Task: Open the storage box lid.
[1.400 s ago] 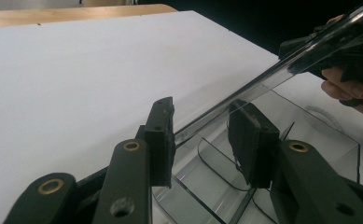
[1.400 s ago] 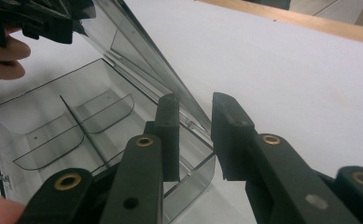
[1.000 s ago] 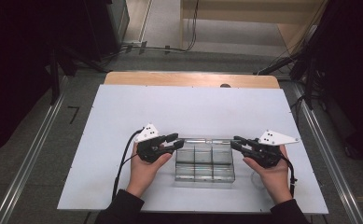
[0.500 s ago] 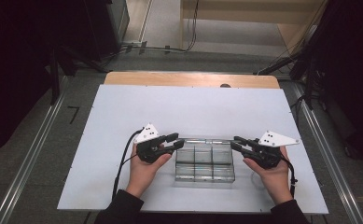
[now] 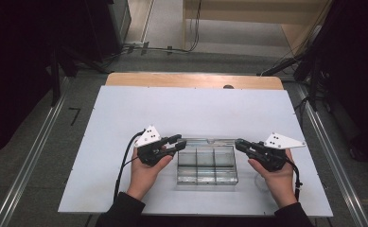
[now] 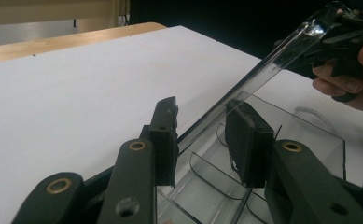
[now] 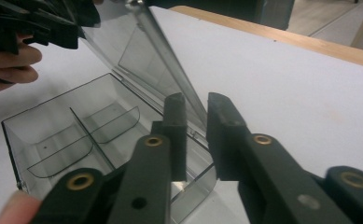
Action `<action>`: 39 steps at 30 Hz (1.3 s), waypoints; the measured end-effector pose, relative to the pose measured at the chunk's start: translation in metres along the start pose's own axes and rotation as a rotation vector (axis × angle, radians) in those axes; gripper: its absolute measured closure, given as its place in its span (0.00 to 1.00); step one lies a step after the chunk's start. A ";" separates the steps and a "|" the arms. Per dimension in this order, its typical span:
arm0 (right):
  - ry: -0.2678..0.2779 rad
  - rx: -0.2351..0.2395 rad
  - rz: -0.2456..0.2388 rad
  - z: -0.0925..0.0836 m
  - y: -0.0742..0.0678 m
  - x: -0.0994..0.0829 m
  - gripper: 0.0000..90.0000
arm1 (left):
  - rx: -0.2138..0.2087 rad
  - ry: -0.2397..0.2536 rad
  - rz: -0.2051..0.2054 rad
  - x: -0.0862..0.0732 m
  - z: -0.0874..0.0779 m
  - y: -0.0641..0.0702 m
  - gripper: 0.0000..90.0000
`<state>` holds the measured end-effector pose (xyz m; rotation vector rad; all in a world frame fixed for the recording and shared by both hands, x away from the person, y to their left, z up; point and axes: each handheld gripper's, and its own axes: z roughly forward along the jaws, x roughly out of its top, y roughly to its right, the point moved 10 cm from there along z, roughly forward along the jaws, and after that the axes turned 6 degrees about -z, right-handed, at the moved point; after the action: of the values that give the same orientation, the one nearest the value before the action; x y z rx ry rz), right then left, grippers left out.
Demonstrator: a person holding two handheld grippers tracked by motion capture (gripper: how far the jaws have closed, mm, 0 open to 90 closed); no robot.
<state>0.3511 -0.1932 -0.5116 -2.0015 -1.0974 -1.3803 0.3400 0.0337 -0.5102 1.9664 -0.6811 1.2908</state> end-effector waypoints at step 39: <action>0.024 0.031 -0.009 0.016 -0.010 0.009 0.74 | -0.025 0.028 -0.072 -0.001 -0.005 -0.007 0.76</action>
<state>0.3536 -0.1723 -0.5104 -1.9557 -1.1119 -1.3804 0.3420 0.0423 -0.5117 1.9318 -0.6043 1.2587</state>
